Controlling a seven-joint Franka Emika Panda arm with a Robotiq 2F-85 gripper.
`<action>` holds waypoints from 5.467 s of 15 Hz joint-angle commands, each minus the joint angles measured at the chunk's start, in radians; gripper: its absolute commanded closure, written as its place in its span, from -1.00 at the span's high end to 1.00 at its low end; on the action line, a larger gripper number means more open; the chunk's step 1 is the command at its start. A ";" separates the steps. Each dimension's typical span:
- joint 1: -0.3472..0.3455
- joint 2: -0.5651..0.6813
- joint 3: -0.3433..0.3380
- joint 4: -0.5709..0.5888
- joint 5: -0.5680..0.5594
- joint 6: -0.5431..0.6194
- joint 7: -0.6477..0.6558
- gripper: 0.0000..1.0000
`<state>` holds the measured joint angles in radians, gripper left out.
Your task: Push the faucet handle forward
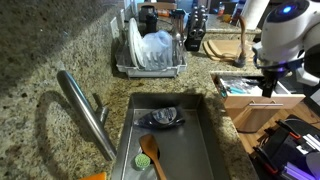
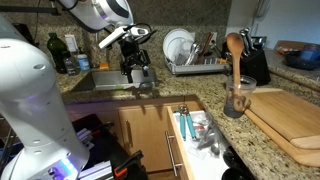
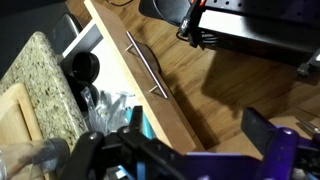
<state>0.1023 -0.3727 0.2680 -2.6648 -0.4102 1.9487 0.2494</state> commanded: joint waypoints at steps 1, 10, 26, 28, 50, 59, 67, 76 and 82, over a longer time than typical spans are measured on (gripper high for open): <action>0.048 0.026 0.024 0.005 -0.019 -0.004 0.033 1.00; 0.146 0.220 0.101 0.142 -0.023 -0.017 -0.019 1.00; 0.304 0.229 0.120 0.260 0.026 0.212 -0.352 1.00; 0.306 0.255 0.101 0.323 0.071 0.267 -0.471 1.00; 0.229 0.712 0.058 0.873 0.565 0.296 -0.943 1.00; 0.224 0.893 0.109 0.999 0.537 0.568 -0.980 1.00; 0.200 0.990 0.187 1.076 0.548 0.658 -0.990 1.00; 0.184 1.095 0.238 1.156 0.554 0.782 -1.051 1.00; 0.184 1.188 0.258 1.248 0.497 0.871 -1.072 1.00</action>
<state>0.2936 0.7384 0.4940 -1.4936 0.1121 2.7698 -0.7998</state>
